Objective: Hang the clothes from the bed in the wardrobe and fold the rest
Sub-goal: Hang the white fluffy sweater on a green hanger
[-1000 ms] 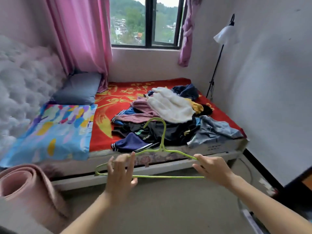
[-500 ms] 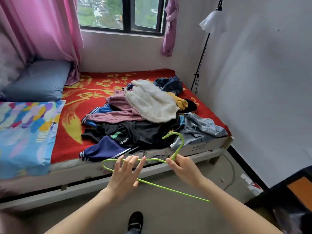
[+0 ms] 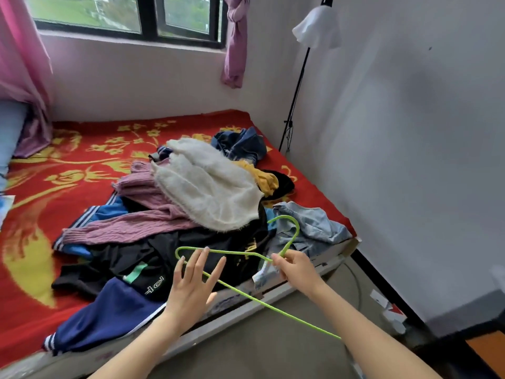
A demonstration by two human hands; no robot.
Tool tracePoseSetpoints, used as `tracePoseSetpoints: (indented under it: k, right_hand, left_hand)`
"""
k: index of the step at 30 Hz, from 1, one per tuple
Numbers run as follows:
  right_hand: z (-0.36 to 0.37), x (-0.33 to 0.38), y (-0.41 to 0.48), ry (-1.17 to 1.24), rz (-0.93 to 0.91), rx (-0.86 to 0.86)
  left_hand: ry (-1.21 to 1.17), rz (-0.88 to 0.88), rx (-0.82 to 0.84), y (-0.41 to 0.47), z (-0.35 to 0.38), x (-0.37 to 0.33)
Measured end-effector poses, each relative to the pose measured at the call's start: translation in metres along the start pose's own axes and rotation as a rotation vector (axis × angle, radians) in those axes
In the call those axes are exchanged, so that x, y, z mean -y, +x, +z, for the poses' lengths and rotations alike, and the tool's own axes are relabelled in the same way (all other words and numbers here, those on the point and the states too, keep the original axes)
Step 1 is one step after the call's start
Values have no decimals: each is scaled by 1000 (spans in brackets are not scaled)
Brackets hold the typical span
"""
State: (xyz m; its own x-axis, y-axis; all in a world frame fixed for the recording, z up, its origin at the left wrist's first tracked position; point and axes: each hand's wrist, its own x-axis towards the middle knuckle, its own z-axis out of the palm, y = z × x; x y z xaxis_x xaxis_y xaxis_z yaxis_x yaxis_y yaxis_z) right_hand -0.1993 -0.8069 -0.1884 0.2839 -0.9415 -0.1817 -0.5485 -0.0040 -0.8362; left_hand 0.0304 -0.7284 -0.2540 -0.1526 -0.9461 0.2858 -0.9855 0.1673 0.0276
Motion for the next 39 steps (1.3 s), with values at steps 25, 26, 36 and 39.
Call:
tracePoseSetpoints:
  k: [25, 26, 36, 39]
  right_hand:
    - [-189, -175, 234, 91, 397, -96]
    - [-187, -174, 245, 76, 385, -127]
    - [-164, -139, 369, 49, 229, -118]
    - [-155, -131, 414, -54, 179, -107]
  left_hand:
    - [-360, -787, 570, 195, 153, -131]
    - [-358, -812, 580, 196, 157, -124]
    - [-386, -969, 615, 258, 206, -35]
    - [-395, -933, 635, 286, 223, -15]
